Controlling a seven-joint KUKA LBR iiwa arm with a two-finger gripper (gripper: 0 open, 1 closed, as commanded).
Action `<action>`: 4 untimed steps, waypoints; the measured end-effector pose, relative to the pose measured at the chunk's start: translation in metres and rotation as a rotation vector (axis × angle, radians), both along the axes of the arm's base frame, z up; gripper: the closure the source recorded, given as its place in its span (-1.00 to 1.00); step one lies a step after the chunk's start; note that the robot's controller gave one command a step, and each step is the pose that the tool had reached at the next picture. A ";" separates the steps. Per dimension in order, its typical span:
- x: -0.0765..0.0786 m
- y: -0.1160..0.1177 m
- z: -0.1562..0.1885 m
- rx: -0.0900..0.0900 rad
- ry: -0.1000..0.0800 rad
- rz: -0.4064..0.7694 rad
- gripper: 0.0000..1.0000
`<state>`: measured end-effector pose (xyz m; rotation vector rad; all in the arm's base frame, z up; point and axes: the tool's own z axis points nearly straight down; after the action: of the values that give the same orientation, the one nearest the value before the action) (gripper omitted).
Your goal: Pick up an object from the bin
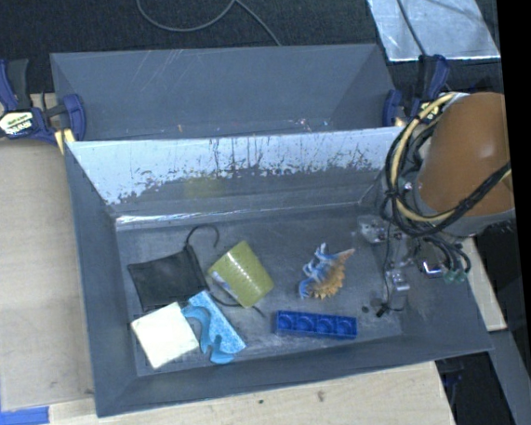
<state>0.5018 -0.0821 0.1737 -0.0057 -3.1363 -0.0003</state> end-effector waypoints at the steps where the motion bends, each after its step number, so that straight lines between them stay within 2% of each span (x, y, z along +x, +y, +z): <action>1: 0.002 0.000 0.005 -0.001 -0.009 0.003 -1.00; 2: -0.003 0.031 -0.056 -0.001 -0.009 -0.099 -1.00; 3: -0.010 0.049 -0.058 -0.001 -0.008 -0.113 -1.00; 4: -0.010 0.055 -0.055 -0.001 -0.009 -0.124 -1.00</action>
Offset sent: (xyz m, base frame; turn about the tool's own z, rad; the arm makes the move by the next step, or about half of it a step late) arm -0.0091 0.0544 -0.1037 0.1714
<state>0.4915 -0.0272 0.1189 -0.2008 -3.1393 0.0007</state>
